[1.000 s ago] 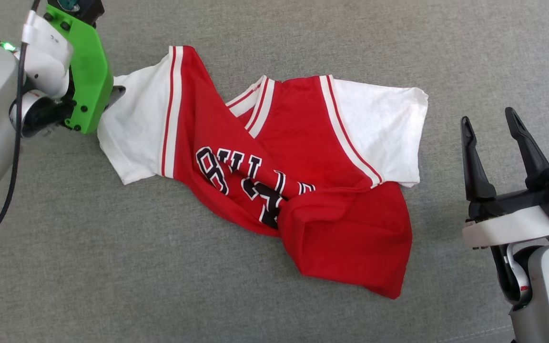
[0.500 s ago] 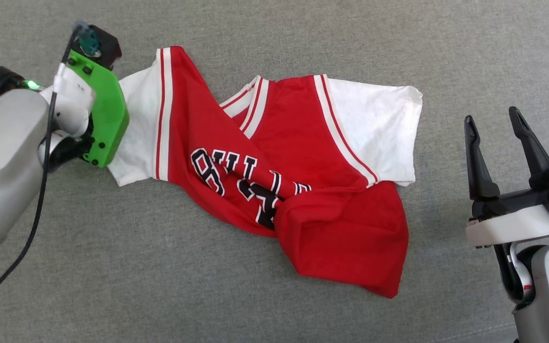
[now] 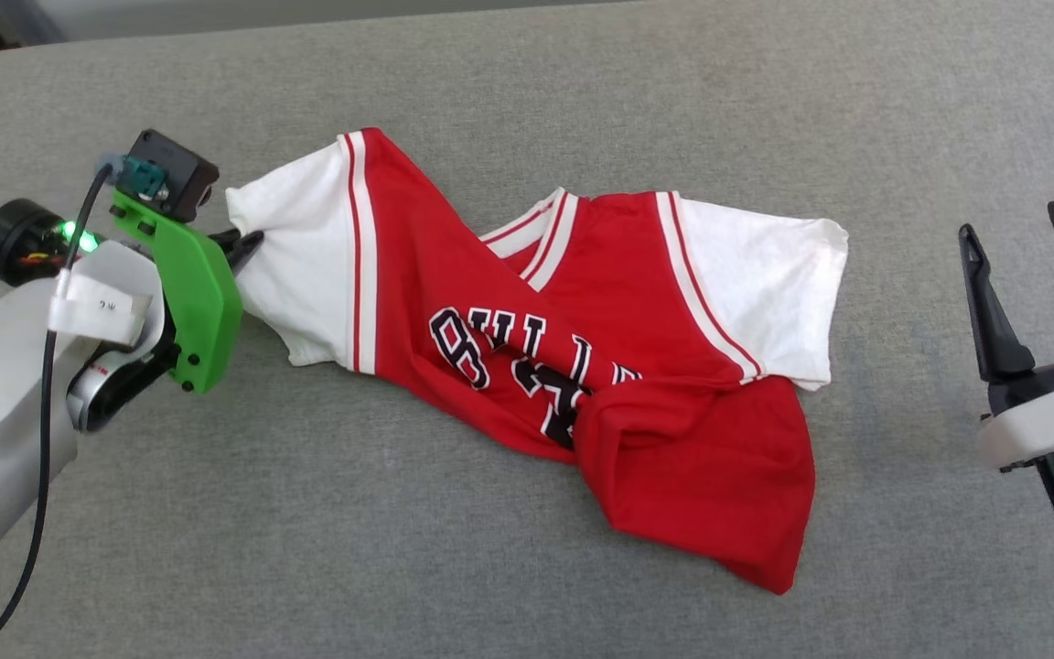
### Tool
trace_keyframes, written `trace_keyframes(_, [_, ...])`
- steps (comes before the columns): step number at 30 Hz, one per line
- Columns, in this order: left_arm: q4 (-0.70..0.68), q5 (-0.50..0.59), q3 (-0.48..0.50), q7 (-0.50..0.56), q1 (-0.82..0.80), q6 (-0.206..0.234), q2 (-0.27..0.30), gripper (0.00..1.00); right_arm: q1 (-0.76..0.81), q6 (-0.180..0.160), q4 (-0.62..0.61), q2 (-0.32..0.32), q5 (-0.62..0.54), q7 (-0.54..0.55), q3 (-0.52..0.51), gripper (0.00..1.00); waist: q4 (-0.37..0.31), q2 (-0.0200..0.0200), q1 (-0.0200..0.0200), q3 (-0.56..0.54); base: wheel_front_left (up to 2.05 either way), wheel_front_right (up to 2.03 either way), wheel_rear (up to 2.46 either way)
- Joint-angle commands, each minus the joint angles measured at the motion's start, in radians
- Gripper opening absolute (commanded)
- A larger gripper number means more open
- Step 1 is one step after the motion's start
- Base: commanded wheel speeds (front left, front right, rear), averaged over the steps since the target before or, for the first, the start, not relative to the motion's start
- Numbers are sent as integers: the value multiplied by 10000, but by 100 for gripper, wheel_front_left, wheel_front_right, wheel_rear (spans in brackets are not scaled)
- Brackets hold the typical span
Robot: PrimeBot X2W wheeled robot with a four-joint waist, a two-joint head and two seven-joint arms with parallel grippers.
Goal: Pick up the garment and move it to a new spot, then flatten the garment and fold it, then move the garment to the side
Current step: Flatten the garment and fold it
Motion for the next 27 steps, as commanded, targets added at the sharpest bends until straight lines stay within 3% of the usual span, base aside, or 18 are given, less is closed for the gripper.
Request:
trace_keyframes(1, [-260,-3,42,-126,320,186,198,0,-296,-7,-116,-286,139,274,111,100,429,0,0,-398,0,0,0])
trace_keyframes(5, [-1142,-82,101,-302,737,669,673,0,-886,-7,-156,-1367,844,1594,814,100,661,0,0,-487,0,0,0])
trace_keyframes(6, [-1825,-48,109,-364,943,1028,944,0,-1510,-7,-107,-2395,1981,3004,1760,100,830,0,0,-460,0,0,0])
trace_keyframes(8, [-2259,-8,122,-374,989,1230,1063,0,-1975,-7,-6,-3148,2881,4128,2498,100,949,0,0,-376,0,0,0])
trace_keyframes(14, [-3359,231,227,-415,867,1757,1311,0,-3485,-7,461,-4755,5625,7581,4173,100,1297,0,0,43,0,0,0])
trace_keyframes(20, [-4096,506,303,-428,654,2100,1397,0,-4716,-7,1282,-4977,6560,9277,5193,100,1613,0,0,607,0,0,0])
trace_keyframes(27, [-4489,748,366,-490,446,2300,1393,0,-5467,-7,2466,-4415,6695,9221,6201,100,1806,0,0,1142,0,0,0])
